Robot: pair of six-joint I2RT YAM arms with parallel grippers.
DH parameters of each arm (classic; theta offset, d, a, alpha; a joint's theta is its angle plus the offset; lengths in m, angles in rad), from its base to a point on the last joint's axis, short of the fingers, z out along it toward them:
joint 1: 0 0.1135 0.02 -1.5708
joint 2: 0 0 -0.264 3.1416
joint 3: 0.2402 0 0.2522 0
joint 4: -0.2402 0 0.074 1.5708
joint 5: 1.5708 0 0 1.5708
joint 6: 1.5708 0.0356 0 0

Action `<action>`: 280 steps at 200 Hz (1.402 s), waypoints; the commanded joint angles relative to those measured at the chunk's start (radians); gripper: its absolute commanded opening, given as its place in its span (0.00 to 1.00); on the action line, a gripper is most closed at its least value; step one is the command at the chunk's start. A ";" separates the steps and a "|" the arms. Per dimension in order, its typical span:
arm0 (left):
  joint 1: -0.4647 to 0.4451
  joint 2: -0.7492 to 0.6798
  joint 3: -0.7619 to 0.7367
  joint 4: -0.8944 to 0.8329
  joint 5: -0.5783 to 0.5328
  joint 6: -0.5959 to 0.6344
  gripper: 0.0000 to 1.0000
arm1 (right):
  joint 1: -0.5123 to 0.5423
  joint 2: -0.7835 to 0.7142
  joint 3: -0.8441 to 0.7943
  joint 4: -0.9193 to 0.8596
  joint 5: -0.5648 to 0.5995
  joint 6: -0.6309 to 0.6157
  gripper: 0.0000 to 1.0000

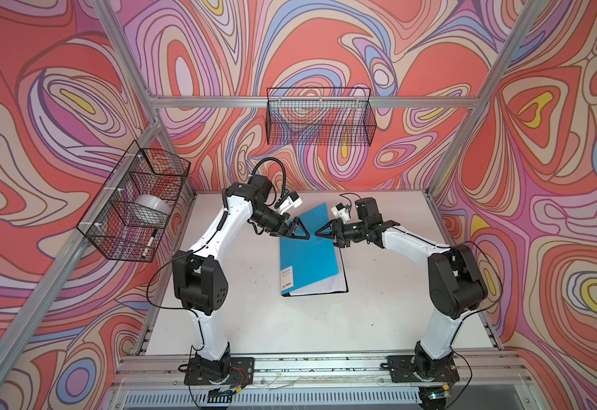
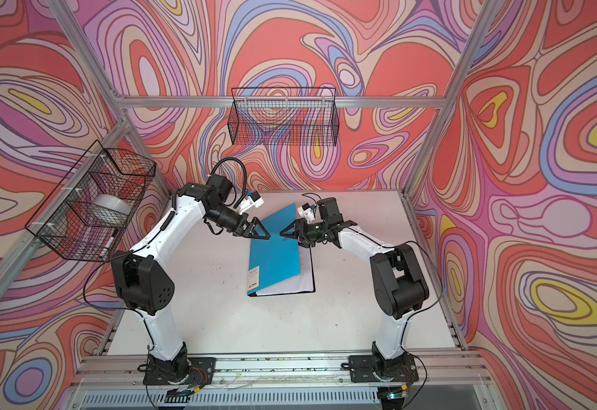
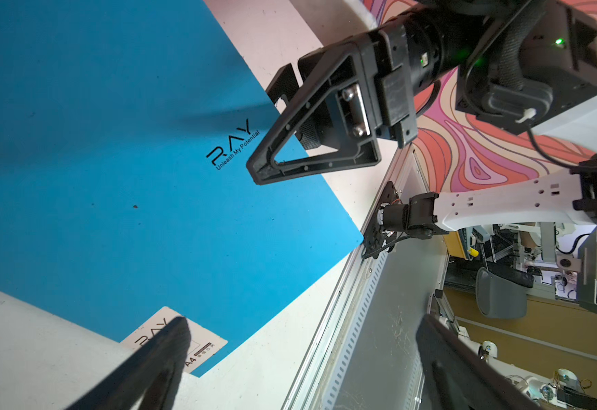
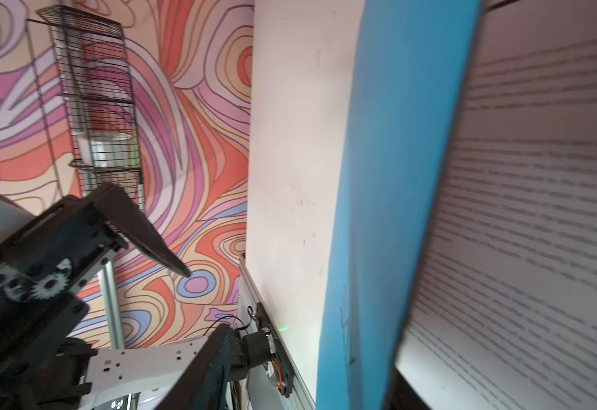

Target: Put the files into the folder

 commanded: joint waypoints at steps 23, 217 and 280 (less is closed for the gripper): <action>0.037 -0.051 -0.098 0.012 -0.008 0.020 1.00 | -0.006 0.005 0.046 -0.299 0.222 -0.202 0.55; 0.122 -0.127 -0.319 0.120 -0.044 -0.004 1.00 | -0.006 0.138 0.036 -0.430 0.526 -0.281 0.60; 0.159 -0.142 -0.357 0.140 -0.058 -0.012 1.00 | 0.026 0.186 0.069 -0.408 0.433 -0.259 0.58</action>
